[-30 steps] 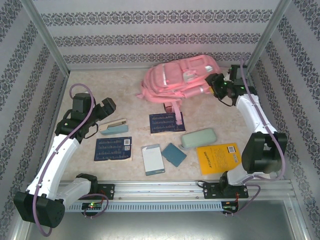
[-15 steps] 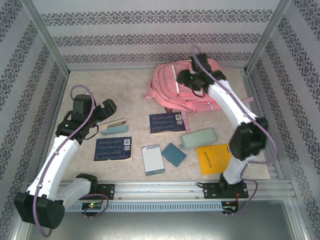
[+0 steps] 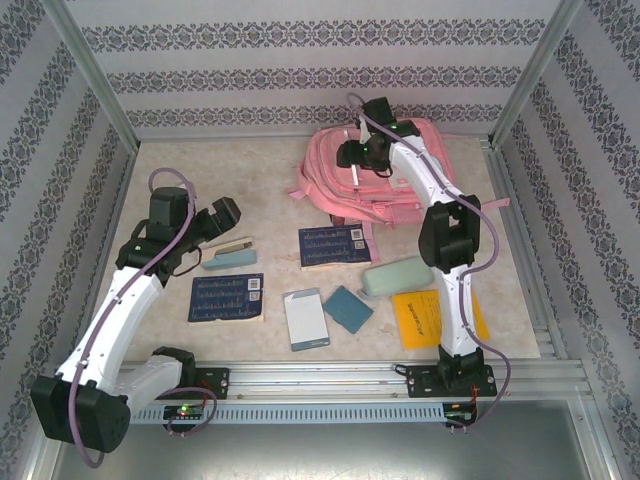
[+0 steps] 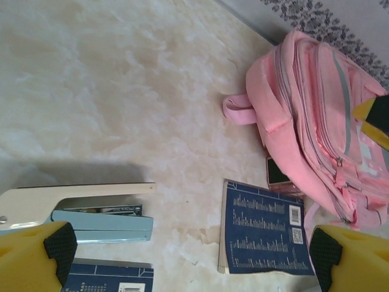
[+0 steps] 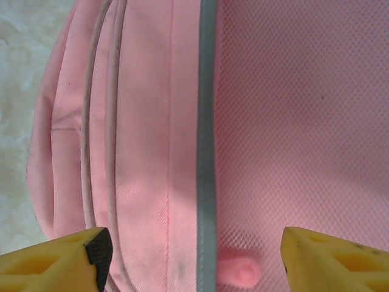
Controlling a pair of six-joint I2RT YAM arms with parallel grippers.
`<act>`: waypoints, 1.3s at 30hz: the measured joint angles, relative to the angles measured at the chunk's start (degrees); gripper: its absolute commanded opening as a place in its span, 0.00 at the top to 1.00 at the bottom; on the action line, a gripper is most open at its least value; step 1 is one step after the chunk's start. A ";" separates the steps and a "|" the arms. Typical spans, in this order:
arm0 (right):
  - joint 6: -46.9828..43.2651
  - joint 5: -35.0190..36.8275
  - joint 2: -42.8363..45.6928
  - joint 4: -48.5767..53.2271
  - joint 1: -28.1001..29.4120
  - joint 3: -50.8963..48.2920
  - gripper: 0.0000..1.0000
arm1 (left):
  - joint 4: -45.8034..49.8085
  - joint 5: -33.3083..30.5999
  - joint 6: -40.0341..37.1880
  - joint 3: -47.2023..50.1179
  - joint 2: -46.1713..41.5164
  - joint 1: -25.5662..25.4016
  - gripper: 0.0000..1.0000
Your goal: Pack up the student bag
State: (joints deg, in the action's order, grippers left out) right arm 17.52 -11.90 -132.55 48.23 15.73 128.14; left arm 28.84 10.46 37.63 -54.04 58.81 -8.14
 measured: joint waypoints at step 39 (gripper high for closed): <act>22.95 -13.42 24.13 -12.76 -3.43 -18.93 1.00 | -1.09 -0.50 -11.47 -11.98 17.66 -28.79 0.21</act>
State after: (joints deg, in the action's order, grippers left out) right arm 40.47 -25.32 -108.42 35.46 12.29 109.21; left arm 27.75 9.96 26.15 -66.02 76.47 -36.93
